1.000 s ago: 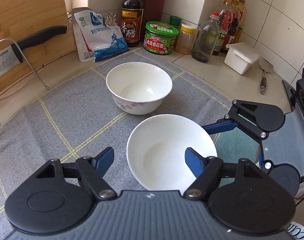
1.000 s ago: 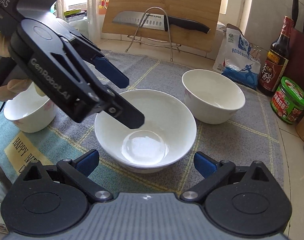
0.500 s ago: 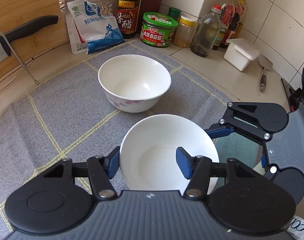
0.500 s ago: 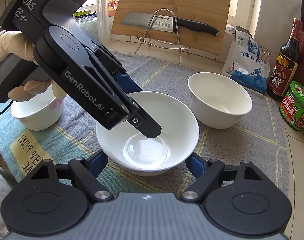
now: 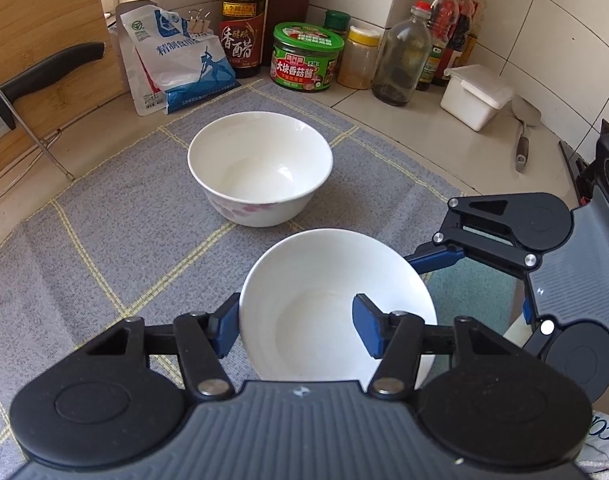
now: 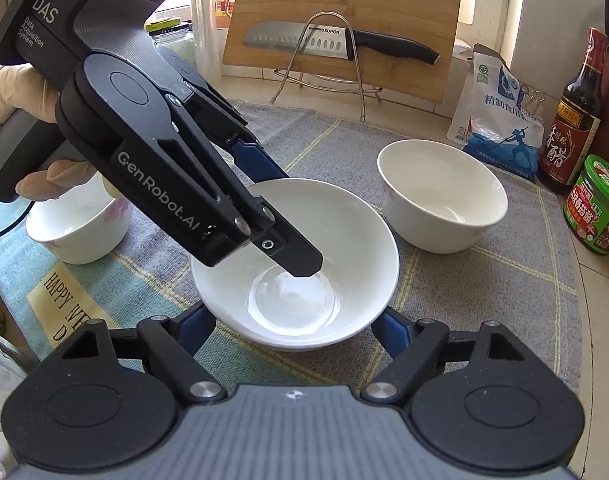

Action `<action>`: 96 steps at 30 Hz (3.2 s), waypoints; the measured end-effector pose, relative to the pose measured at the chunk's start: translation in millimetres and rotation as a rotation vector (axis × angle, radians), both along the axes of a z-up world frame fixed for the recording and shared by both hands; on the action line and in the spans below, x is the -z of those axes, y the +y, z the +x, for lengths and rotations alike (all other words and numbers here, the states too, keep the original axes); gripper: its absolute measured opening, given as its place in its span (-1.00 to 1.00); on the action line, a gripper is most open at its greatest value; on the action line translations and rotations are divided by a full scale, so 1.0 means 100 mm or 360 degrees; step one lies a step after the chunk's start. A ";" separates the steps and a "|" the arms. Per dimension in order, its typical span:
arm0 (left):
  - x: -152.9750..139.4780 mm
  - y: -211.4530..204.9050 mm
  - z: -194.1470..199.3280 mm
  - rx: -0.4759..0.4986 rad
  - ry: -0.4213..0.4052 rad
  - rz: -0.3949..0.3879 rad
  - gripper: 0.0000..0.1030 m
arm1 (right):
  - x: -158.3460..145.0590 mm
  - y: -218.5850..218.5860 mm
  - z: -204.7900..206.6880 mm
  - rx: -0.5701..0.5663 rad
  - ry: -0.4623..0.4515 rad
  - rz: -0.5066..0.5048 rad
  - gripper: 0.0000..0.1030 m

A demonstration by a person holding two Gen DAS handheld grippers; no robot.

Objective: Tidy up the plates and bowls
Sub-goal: 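Lift the bowl with the left gripper and lower it into another bowl, then set the held bowl down inside the other bowl, open left gripper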

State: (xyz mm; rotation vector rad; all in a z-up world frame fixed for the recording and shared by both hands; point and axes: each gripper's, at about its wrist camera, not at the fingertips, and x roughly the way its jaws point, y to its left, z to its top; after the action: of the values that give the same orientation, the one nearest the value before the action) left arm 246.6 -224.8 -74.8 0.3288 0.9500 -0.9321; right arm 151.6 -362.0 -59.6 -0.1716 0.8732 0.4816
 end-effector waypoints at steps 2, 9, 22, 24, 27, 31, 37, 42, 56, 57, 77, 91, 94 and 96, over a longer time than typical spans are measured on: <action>-0.03 0.03 -0.01 -0.0004 -0.0002 -0.0004 0.11 | -0.03 0.02 0.00 -0.0006 0.0004 -0.0008 0.70; -0.16 0.18 -0.08 -0.0020 -0.0025 -0.0030 0.11 | -0.16 0.13 -0.04 -0.0027 0.0011 -0.0029 0.70; -0.36 0.74 -0.22 -0.0080 -0.0046 -0.0106 0.12 | -0.40 0.57 -0.17 -0.0085 -0.0015 -0.0038 0.70; -0.39 0.82 -0.24 -0.0087 -0.0051 -0.0112 0.12 | -0.42 0.65 -0.18 -0.0095 -0.0021 -0.0045 0.70; -0.44 0.94 -0.27 -0.0100 -0.0065 -0.0119 0.12 | -0.47 0.76 -0.19 -0.0112 -0.0030 -0.0044 0.70; -0.50 1.13 -0.30 -0.0123 -0.0084 -0.0128 0.12 | -0.53 0.93 -0.20 -0.0140 -0.0049 -0.0047 0.70; -0.56 1.38 -0.33 -0.0163 -0.0100 -0.0141 0.12 | -0.58 1.16 -0.19 -0.0184 -0.0060 -0.0053 0.70; -0.57 1.58 -0.35 -0.0193 -0.0105 -0.0149 0.12 | -0.58 1.35 -0.18 -0.0218 -0.0052 -0.0057 0.70; -0.45 1.90 -0.39 -0.0225 -0.0066 -0.0140 0.12 | -0.46 1.67 -0.16 -0.0246 0.0028 -0.0043 0.70; -0.45 1.91 -0.39 -0.0226 -0.0063 -0.0141 0.12 | -0.45 1.68 -0.16 -0.0245 0.0035 -0.0040 0.70; -0.28 1.97 -0.38 -0.0205 -0.0002 -0.0117 0.13 | -0.36 1.74 -0.17 -0.0224 0.0116 -0.0032 0.70; -0.22 1.95 -0.39 -0.0203 0.0021 -0.0101 0.13 | -0.31 1.77 -0.17 -0.0229 0.0140 -0.0049 0.70; -0.22 1.96 -0.39 -0.0207 0.0017 -0.0107 0.13 | -0.30 1.77 -0.18 -0.0230 0.0134 -0.0052 0.71; -0.21 1.96 -0.39 -0.0212 0.0014 -0.0108 0.18 | -0.29 1.77 -0.19 -0.0222 0.0136 -0.0052 0.72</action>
State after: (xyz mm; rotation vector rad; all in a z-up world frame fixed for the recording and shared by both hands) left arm 207.2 -28.5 -53.3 0.2013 0.9346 -0.8424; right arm 133.1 -184.7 -30.6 -0.2445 0.9571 0.6086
